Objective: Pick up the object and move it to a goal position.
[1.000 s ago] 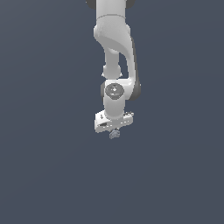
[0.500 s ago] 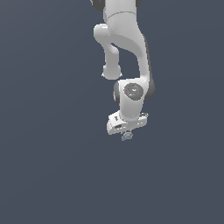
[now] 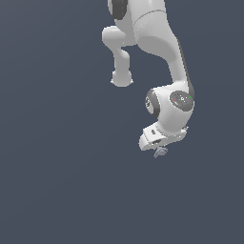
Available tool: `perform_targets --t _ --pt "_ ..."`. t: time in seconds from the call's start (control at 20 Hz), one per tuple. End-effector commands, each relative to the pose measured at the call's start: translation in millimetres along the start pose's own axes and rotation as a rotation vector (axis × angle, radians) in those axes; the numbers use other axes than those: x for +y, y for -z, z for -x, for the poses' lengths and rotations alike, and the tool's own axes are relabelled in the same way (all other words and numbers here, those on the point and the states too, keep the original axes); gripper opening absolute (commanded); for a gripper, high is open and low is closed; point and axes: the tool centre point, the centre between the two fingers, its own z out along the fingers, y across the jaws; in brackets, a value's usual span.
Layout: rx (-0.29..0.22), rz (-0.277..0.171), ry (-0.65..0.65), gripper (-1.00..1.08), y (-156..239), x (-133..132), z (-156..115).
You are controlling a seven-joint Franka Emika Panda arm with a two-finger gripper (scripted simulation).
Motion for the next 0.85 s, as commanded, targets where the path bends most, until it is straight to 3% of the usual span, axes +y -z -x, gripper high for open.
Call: perform_targets --t 0.0,0.4,0.8 --pt "0.000 0.000 -0.002 -1.00 3.9 -14.7 -10.7" --pt "0.000 0.000 -0.002 -1.00 10.1 -39.1 -29.2" --pt "0.000 0.000 -0.002 -1.00 10.5 -40.5 -31.4"
